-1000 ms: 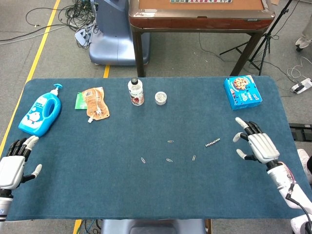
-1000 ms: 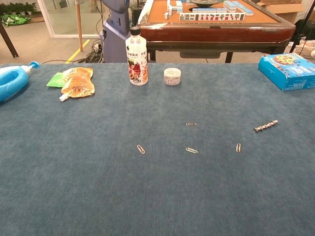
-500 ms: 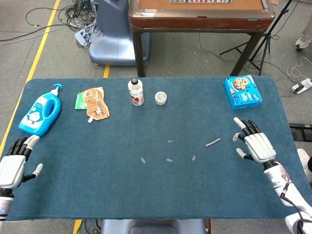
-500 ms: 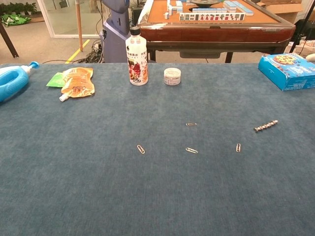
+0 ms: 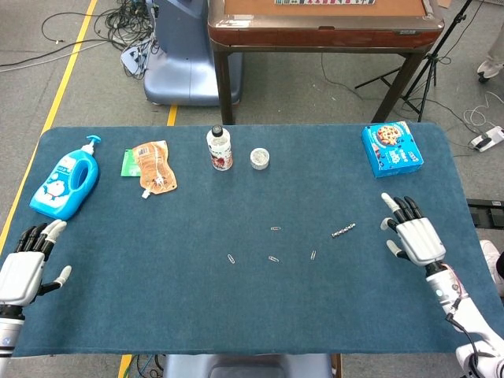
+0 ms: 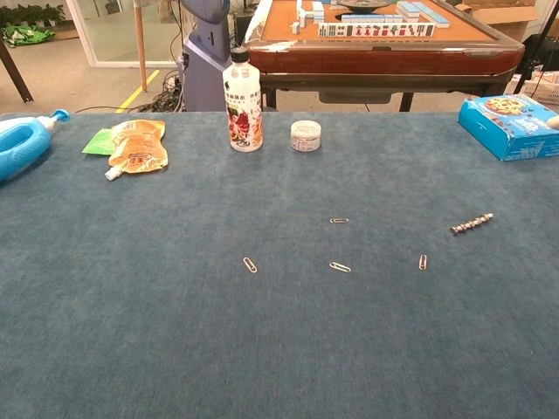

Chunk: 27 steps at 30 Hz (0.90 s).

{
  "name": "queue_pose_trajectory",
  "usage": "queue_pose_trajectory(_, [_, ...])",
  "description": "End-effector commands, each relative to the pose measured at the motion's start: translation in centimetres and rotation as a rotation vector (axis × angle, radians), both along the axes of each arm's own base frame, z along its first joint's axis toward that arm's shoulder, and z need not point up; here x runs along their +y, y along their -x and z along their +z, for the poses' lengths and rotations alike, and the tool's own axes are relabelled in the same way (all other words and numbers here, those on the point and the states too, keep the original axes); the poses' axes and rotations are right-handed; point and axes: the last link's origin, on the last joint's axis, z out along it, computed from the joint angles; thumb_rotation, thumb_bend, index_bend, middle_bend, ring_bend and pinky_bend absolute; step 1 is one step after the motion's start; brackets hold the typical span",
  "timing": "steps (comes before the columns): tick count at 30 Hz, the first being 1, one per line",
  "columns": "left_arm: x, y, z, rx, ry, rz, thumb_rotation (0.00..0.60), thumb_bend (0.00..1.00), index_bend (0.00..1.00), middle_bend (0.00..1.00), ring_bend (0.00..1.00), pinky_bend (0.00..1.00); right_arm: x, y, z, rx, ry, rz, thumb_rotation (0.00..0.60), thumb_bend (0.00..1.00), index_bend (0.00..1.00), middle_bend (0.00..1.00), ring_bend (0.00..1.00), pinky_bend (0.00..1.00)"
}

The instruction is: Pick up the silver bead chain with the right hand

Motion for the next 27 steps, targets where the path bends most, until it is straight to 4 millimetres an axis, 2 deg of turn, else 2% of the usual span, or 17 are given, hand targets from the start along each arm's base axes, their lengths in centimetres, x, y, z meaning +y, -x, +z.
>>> queue_pose_trajectory(1, [0.0,0.1,0.1,-0.001,-0.005,0.005,0.6,0.36,0.05,0.0,0.0,0.0,-0.9,0.0,-1.7,-0.009,-0.022,0.003,0.6,0.32,0.45,0.0,0.0,0.0])
queue_pose_trajectory(9, [-0.1,0.3,0.6,-0.01,-0.013,0.011,0.6,0.36,0.05,0.0,0.0,0.0,-2.1,0.0,-3.7,-0.02,-0.031,0.01,0.6,0.32,0.45,0.0,0.0,0.0])
queue_pose_trajectory(27, [0.0,0.5,0.8,-0.018,-0.011,0.018,0.6,0.36,0.05,0.0,0.0,0.0,-4.5,-0.3,-5.6,-0.044,-0.057,-0.013,0.6,0.32,0.45,0.0,0.0,0.0])
